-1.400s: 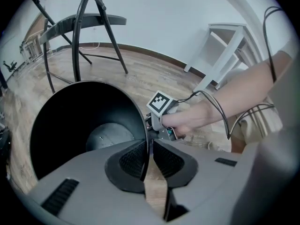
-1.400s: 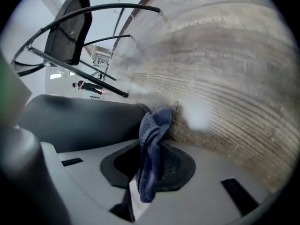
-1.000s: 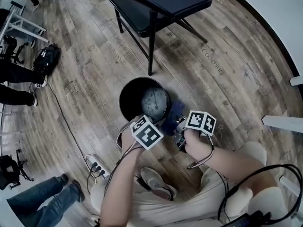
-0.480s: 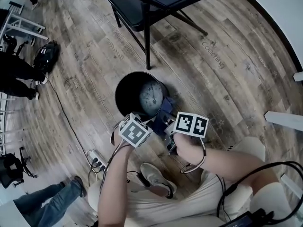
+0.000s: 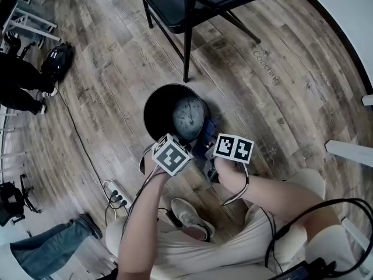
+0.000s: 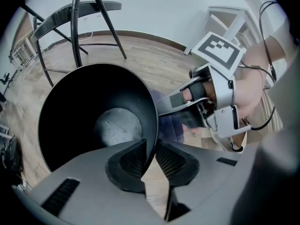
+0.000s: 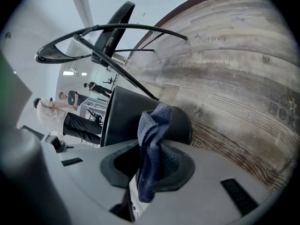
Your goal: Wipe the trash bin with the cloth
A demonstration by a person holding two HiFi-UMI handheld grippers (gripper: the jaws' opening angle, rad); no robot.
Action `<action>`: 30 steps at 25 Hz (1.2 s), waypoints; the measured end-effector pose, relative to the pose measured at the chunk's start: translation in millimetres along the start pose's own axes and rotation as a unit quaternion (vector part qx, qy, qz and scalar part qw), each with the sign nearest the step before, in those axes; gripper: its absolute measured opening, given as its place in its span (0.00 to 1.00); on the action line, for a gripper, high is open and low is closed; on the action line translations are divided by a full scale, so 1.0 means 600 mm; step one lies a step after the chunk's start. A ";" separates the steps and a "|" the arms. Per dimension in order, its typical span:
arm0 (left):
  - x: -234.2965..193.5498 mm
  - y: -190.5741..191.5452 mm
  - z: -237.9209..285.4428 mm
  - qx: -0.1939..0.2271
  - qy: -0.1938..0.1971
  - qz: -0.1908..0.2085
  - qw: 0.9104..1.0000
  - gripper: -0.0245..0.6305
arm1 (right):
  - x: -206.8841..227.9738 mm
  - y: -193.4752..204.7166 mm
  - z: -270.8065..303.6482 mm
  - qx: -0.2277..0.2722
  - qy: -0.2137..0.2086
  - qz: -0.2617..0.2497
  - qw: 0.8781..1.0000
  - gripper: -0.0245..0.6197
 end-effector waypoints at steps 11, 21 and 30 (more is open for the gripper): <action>-0.040 -0.016 -0.014 0.006 -0.047 0.032 0.998 0.13 | 0.115 -0.022 0.102 0.005 0.032 -0.009 0.999 0.14; -0.012 -0.020 -0.009 0.019 -0.018 0.031 0.999 0.12 | 0.174 -0.021 0.141 -0.023 0.026 0.041 0.999 0.14; -0.010 -0.012 -0.005 -0.005 -0.003 0.022 1.000 0.12 | 0.181 -0.015 0.134 -0.033 0.051 0.061 0.996 0.14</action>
Point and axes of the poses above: the fingertips, and each gripper's own axes: z forward along the fingers, x to its right, y out of its underside, the point moved 1 cm from there along -z, backward along the fingers, and after that the axes turned 3 degrees about -x, right-handed, at the moved point
